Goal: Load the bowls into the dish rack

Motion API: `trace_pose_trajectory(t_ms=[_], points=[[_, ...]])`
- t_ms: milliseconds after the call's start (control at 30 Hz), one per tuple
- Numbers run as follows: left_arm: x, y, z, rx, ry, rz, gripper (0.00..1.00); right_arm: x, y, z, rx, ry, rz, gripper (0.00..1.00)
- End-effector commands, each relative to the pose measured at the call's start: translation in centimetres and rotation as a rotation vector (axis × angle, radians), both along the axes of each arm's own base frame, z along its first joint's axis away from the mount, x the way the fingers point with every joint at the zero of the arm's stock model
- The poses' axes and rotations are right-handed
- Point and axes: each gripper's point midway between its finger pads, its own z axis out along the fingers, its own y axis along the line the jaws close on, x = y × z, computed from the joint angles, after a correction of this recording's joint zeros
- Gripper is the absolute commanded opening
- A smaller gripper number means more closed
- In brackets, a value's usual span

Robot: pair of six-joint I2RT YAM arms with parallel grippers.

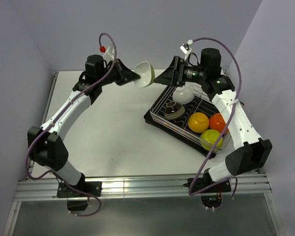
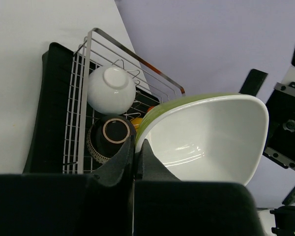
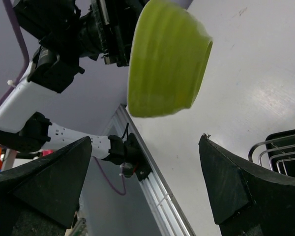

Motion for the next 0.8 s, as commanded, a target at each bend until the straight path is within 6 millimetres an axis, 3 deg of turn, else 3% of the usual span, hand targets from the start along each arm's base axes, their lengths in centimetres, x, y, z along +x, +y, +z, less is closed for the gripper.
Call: trace_pose_trajectory(t_ms=[0, 167, 367, 533, 767], points=[[-2.3, -1.3, 4.4, -0.078, -0.112, -0.058, 0.00, 0.8, 0.6, 1.5, 0.035, -0.013, -0.014, 0.97], [-2.9, -2.0, 4.2, -0.080, -0.104, -0.082, 0.00, 1.5, 1.2, 0.2, -0.003, 0.007, -0.042, 0.98], [-3.3, -2.7, 4.2, -0.072, -0.114, -0.101, 0.00, 1.2, 1.8, 0.1, 0.016, 0.019, -0.008, 0.95], [-3.5, -2.8, 3.7, -0.054, -0.114, -0.106, 0.00, 1.2, 1.9, 0.0, 0.012, 0.013, 0.004, 0.77], [-3.7, -2.9, 3.1, -0.048, -0.102, -0.111, 0.00, 0.8, 1.8, 0.2, 0.007, -0.006, 0.009, 0.61]])
